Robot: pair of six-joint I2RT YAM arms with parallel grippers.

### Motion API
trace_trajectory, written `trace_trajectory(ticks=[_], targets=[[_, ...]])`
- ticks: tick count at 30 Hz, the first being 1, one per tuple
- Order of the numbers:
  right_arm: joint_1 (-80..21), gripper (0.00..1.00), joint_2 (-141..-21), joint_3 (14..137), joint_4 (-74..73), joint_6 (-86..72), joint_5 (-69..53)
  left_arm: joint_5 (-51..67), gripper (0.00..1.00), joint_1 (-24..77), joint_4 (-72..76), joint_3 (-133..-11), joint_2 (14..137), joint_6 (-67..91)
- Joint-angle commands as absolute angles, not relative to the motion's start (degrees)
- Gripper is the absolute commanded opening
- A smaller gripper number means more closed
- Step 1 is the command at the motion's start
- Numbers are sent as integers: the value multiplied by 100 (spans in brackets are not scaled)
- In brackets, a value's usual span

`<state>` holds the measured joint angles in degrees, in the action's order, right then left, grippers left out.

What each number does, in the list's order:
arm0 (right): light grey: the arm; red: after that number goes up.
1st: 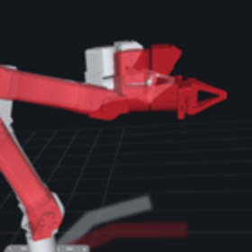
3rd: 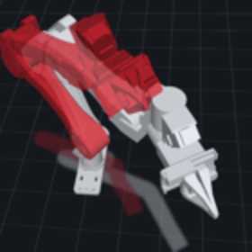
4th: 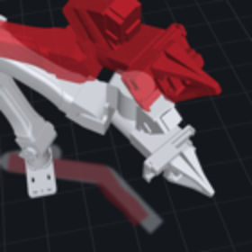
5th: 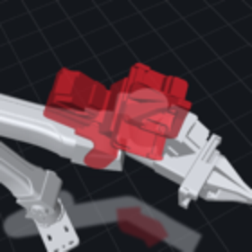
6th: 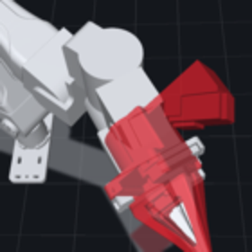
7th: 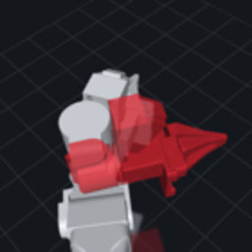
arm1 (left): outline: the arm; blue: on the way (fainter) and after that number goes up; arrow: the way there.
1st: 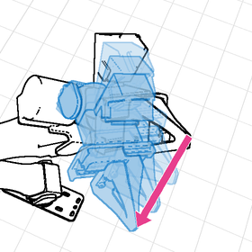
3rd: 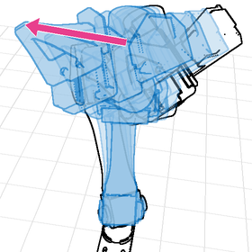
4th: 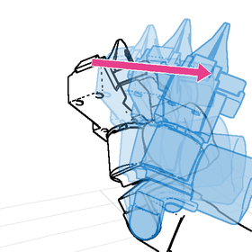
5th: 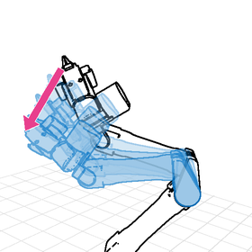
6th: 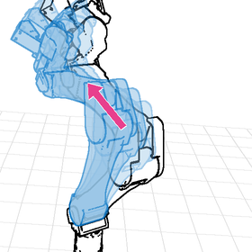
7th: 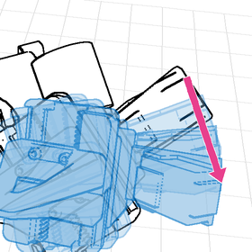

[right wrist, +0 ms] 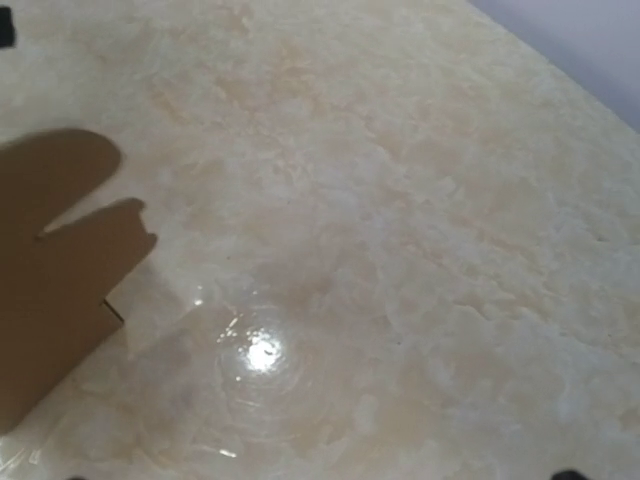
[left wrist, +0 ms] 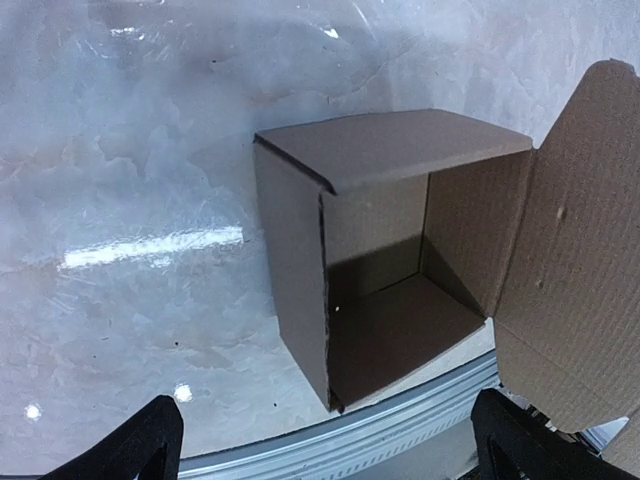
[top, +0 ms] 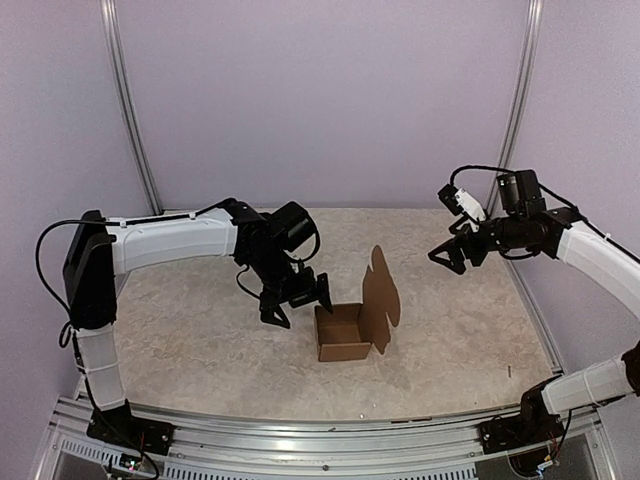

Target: Fold the paper box

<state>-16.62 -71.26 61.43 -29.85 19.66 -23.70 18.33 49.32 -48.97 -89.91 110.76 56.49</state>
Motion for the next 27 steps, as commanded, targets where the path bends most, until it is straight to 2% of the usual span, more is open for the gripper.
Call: trace_trajectory(ticks=[1,5,7,9,11,12,14,16,17,20,24,27], targets=[[-1729,100,-7027,6110,-3091,1875,-2041,1392,99,4967,-6484,-9708,11164,4876],[-1730,100,-6793,6089,-3236,2827,-2564,455,99,5170,-7461,-10480,10910,4313],[-1722,100,-6679,6077,-3104,2776,-2337,-180,99,5272,-7534,-10731,10536,4085],[-1703,100,-6769,6216,-3120,2500,-2117,-788,99,5487,-6749,-10639,10143,3356],[-1647,100,-6773,6290,-3131,2512,-2388,-2005,99,5820,-5266,-9765,9272,2745],[-1641,100,-6754,6304,-3051,2378,-2461,-1849,99,5766,-4241,-8903,8864,2484],[-1635,100,-6751,6346,-2958,2241,-2704,-407,99,4981,-2551,-7174,7834,2595],[-1639,100,-6790,6369,-2959,2128,-2762,1179,99,4058,-1329,-6173,7187,3420],[-1638,100,-6812,6390,-2985,2048,-2751,1537,99,3788,-1025,-5928,7112,3536],[-1643,100,-6646,6337,-2936,1833,-2625,1400,99,3651,-754,-5829,7058,3038],[-1644,100,-6506,6404,-3377,2362,-3330,967,99,3757,-1042,-6327,7283,2427],[-1644,100,-6487,6490,-3658,2422,-3333,-59,99,4042,-1310,-6833,7536,1833]])
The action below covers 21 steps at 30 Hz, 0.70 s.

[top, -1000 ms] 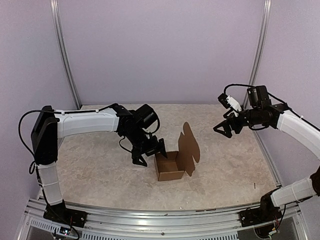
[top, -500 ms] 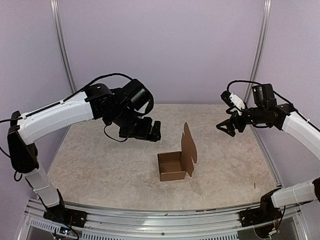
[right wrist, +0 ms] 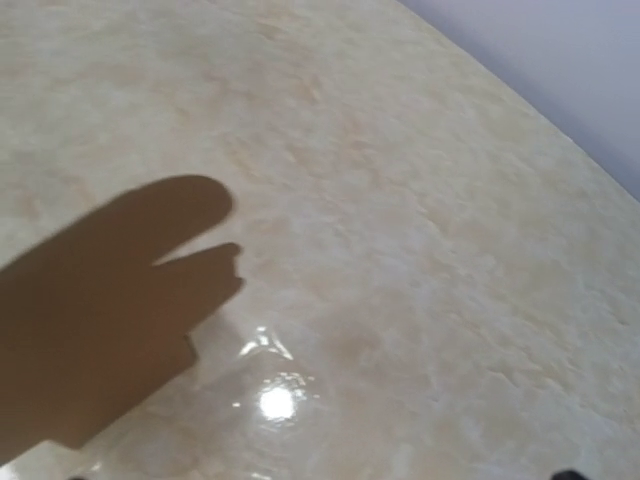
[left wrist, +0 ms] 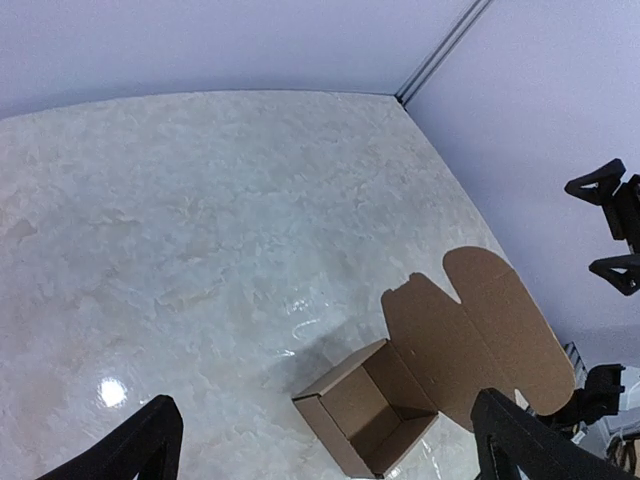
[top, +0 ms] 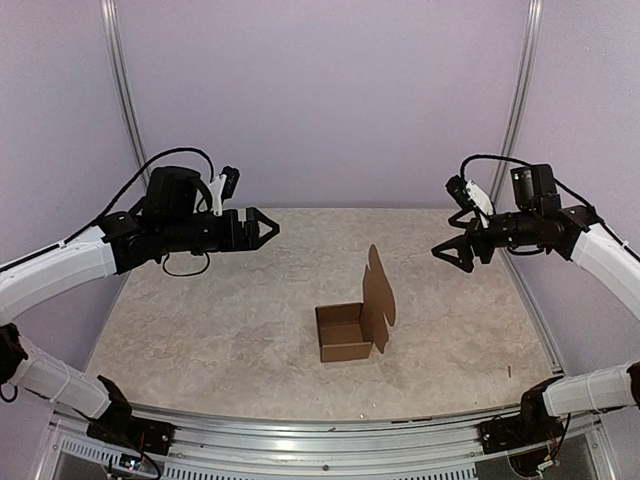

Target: Fold the paper box

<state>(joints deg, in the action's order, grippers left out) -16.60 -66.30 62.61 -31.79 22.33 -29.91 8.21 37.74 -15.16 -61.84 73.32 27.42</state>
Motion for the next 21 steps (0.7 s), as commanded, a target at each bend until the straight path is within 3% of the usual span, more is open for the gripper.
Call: trace_trajectory(ticks=[1,3,5,9,13,19,21], targets=[[-1644,100,-6477,6512,-3774,2521,-3277,-703,99,4258,-1239,-6935,7557,1405],[-1648,100,-6428,6524,-3894,2612,-3038,-2660,99,4636,-503,-6766,7560,677],[-1644,100,-6372,6545,-4053,2821,-2884,-3753,99,4547,-740,-6635,7676,1606],[-1695,100,-6255,6774,-4243,2950,-2561,-1356,99,3657,-2593,-7604,8700,2369],[-1696,100,-6375,6685,-4371,3126,-2267,451,99,3718,-3387,-8325,10035,2430],[-1697,100,-6293,6421,-4400,3207,-3328,19,99,4753,-1265,-7201,9540,1610],[-1695,100,-6209,6338,-4317,3323,-3375,18,99,4728,-1228,-7219,9373,1736]])
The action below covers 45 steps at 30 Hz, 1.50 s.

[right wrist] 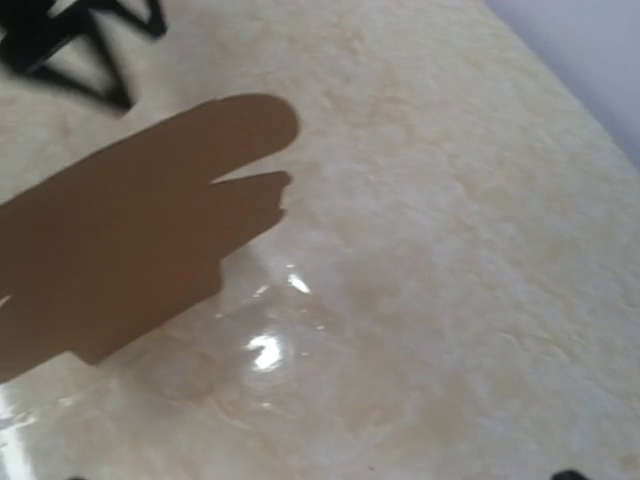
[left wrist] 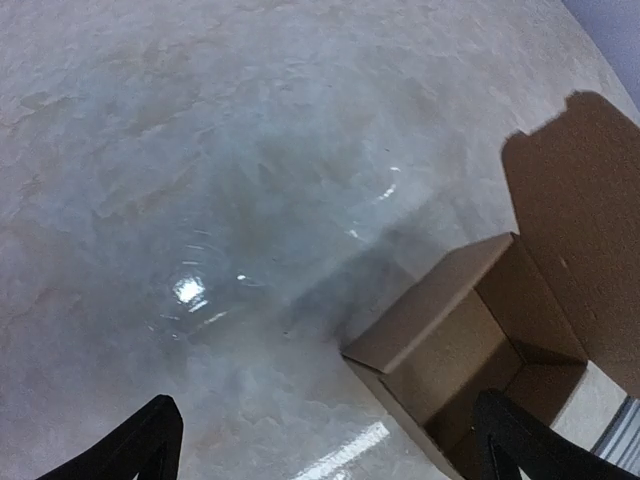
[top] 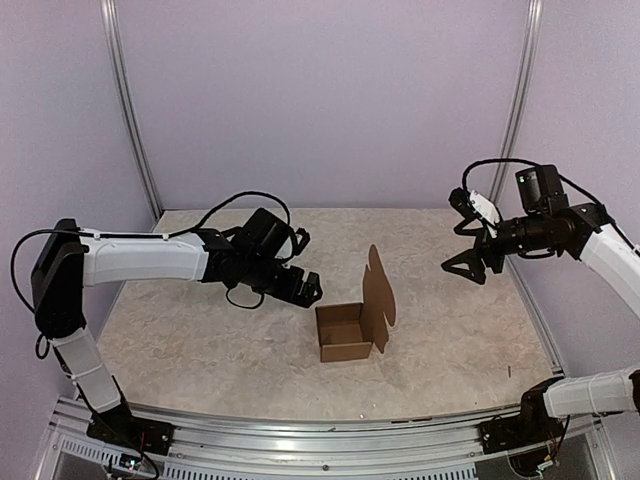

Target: Fold the paper box

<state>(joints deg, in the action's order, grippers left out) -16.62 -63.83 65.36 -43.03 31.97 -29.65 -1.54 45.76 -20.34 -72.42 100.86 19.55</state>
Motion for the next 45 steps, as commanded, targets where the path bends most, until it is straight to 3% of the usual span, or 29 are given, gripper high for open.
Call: trace_trajectory(ticks=[1,7,12,14,17,21,25,34,43,45], targets=[[-1694,100,-6155,6308,-4306,3429,-3383,-243,99,4696,-1386,-7290,9353,1813],[-1694,100,-6362,6735,-4766,3506,-3830,-352,99,4679,-831,-6855,8968,1793],[-1696,100,-6478,6744,-3883,2176,-1858,-896,99,5129,-779,-6822,8677,1479],[-1696,99,-6647,6916,-4077,2385,-1696,-1430,99,5322,-530,-6684,8538,1258],[-1692,100,-6684,7016,-4216,2710,-2142,-2174,99,5404,-1712,-7366,8853,1322],[-1605,100,-6352,6604,-3610,1893,-2567,-2735,99,5532,-3487,-8802,9950,916],[-1742,94,-6591,6868,-3684,1576,-3538,-2909,99,5944,-2257,-8092,10098,27],[-2751,84,-8519,8853,-5441,1123,-3626,-2525,98,5650,-2647,-7665,9723,1887],[-3890,81,-9220,8864,-5499,823,-2447,-2300,99,5509,-3180,-7229,9093,3019],[-3948,76,-9285,8859,-5502,811,-2322,-2486,99,5647,-3351,-7258,9013,3136]])
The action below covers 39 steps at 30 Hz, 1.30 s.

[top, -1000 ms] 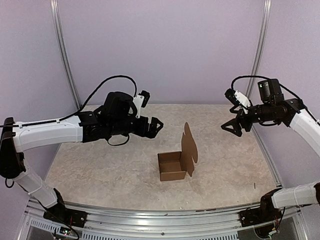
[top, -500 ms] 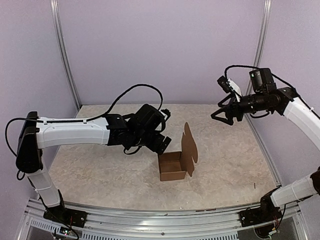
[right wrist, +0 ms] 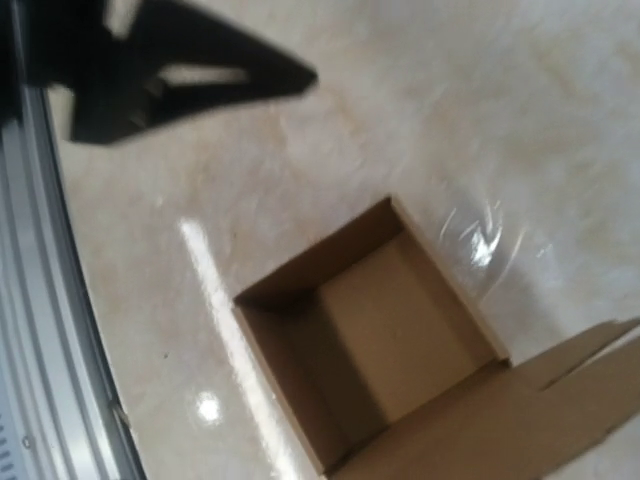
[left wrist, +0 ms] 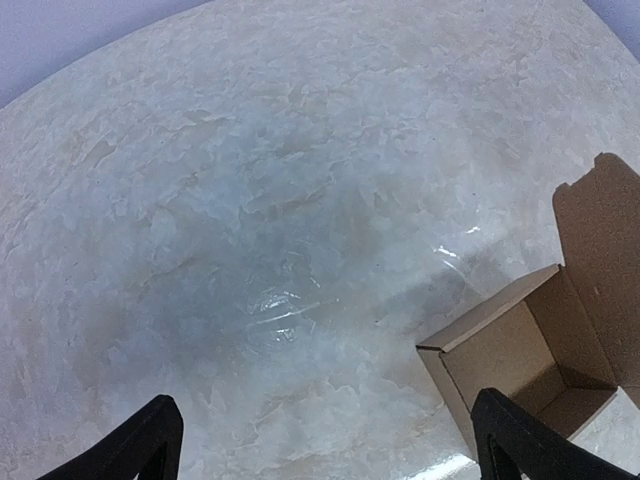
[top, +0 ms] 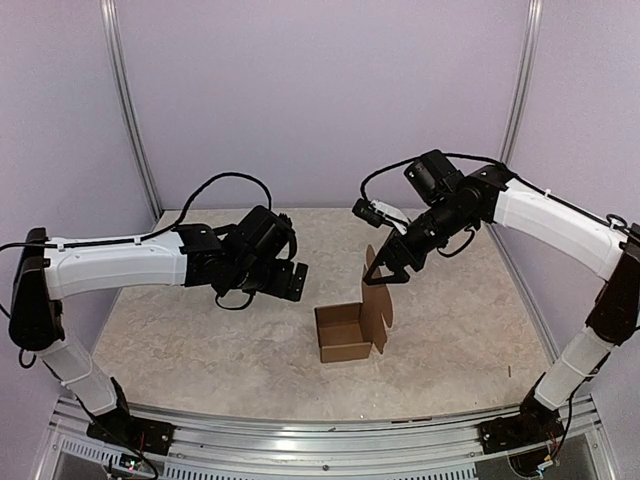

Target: Fold the paper box

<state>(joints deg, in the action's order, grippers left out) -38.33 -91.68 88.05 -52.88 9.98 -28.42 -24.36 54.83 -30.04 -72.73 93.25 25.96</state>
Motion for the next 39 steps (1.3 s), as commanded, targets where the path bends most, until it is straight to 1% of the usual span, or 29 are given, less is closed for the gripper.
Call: trace_trajectory(ticks=[1,4,6,7,10,11,12,13,16,18,20,23,26,28,31,33,35,39], targets=[[-3961,73,-9304,8855,-5499,795,-2263,-2599,99,5700,-3414,-7277,8988,3209],[-3964,62,-9303,8789,-5443,763,-2018,-2748,99,5681,-3940,-7479,8998,3493],[-3965,51,-9266,8749,-5403,784,-1939,-2790,99,5645,-4335,-7632,9070,3591],[-3964,44,-9243,8739,-5379,809,-1924,-2846,99,5617,-4631,-7723,9134,3755],[-3964,28,-9206,8757,-5328,882,-1884,-2670,92,5521,-4949,-7776,9148,3806],[-3964,25,-9218,8769,-5333,913,-1919,-2629,92,5479,-5016,-7757,9114,3855],[-3964,21,-9221,8778,-5335,1032,-1991,-2564,93,5416,-5078,-7731,9058,3906],[-3976,17,-9240,8784,-5339,1083,-2043,-2510,98,5354,-5108,-7682,9015,3914],[-4037,6,-9290,8847,-5350,1211,-2090,-2785,99,5396,-4555,-7249,8616,3473],[-4080,0,-9334,8929,-5382,1368,-2089,-3007,99,5591,-3563,-6662,8060,2945],[-4104,0,-9417,9048,-5423,1563,-2065,-2931,99,5747,-2409,-5981,7453,2473],[-4111,0,-9602,9314,-5650,2165,-2144,-2169,99,5609,-1018,-5075,6394,2026],[-4111,0,-9836,9585,-6039,2914,-2302,-1168,99,5177,-334,-4532,5630,1617],[-4108,0,-9918,9583,-6153,3335,-2389,-276,98,4877,-70,-4406,5435,1213],[-4113,0,-10034,9578,-6267,3812,-2591,874,90,4627,-48,-4564,5584,744],[-4113,0,-10107,9615,-6281,3952,-2687,1282,86,4642,-161,-4785,5847,412],[-4113,0,-10136,9648,-6231,3963,-2770,1388,83,4697,-383,-5020,6221,170],[-4113,0,-9999,9633,-6151,3917,-2979,1422,84,4808,-492,-5336,6844,-236]])
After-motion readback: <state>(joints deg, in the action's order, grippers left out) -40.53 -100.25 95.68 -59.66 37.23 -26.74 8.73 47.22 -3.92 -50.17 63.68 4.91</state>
